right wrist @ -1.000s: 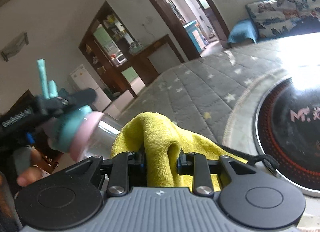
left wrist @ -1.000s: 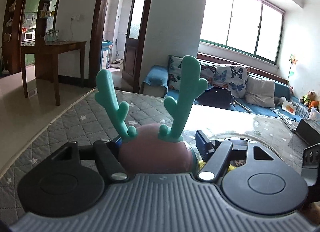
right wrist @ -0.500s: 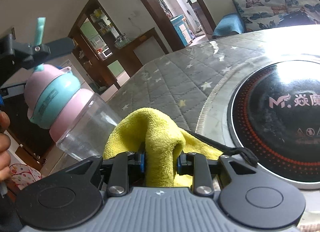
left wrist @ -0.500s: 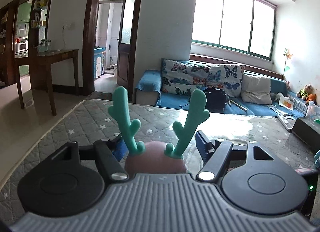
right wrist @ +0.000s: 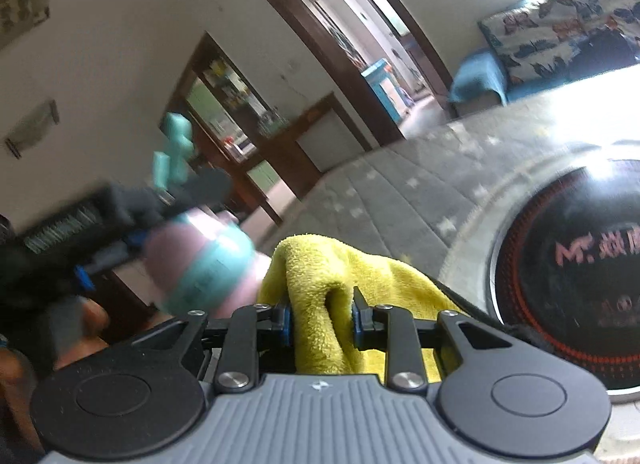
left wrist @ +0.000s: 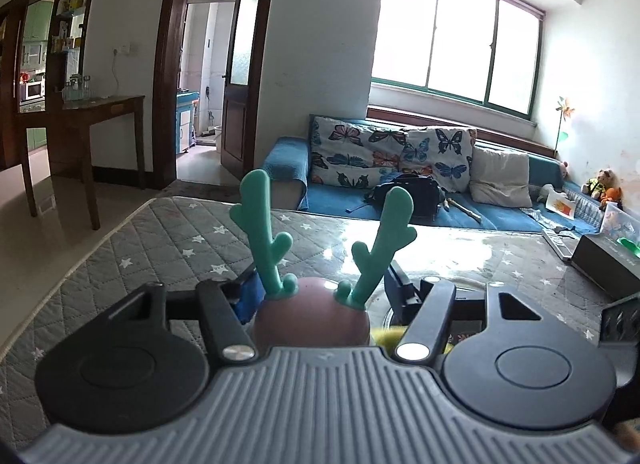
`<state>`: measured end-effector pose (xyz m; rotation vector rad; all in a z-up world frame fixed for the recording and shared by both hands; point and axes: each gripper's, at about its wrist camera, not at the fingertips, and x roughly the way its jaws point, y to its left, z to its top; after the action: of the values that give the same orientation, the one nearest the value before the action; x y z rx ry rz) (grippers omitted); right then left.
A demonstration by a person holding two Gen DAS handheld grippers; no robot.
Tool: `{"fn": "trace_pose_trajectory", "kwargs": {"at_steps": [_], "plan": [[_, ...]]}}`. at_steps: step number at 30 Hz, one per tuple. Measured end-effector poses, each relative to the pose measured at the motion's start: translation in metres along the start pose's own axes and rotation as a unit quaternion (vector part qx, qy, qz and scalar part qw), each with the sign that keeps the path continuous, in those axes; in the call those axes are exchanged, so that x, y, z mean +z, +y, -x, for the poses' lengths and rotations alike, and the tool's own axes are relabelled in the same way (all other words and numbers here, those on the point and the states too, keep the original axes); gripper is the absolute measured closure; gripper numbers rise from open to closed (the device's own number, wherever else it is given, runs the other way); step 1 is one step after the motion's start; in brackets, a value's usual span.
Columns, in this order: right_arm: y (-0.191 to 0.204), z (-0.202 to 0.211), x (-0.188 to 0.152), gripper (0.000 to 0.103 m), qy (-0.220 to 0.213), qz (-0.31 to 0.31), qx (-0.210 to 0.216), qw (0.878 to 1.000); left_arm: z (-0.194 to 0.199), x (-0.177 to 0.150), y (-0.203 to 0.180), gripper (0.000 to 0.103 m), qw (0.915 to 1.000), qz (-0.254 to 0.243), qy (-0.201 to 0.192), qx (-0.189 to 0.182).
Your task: Clean container
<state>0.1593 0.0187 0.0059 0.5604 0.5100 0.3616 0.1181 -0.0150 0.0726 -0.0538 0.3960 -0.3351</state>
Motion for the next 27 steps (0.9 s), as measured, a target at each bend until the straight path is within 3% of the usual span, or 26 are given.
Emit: {"fn": "trace_pose_trajectory", "kwargs": {"at_steps": [11,23,27], "plan": [[0.009,-0.001,0.020,0.077,-0.032,-0.046,0.077,0.995,0.007,0.002,0.014,0.041,0.9996,0.023,-0.012,-0.015],[-0.038,-0.041,0.004,0.077,0.000,-0.131,0.060,0.990,0.005,-0.002,0.013,0.041,0.9998,0.002,-0.006,-0.018],[-0.041,-0.050,-0.003,0.077,0.014,-0.114,0.033,0.993,0.003,-0.006,0.016,0.041,0.9999,0.007,0.002,-0.014]]}}
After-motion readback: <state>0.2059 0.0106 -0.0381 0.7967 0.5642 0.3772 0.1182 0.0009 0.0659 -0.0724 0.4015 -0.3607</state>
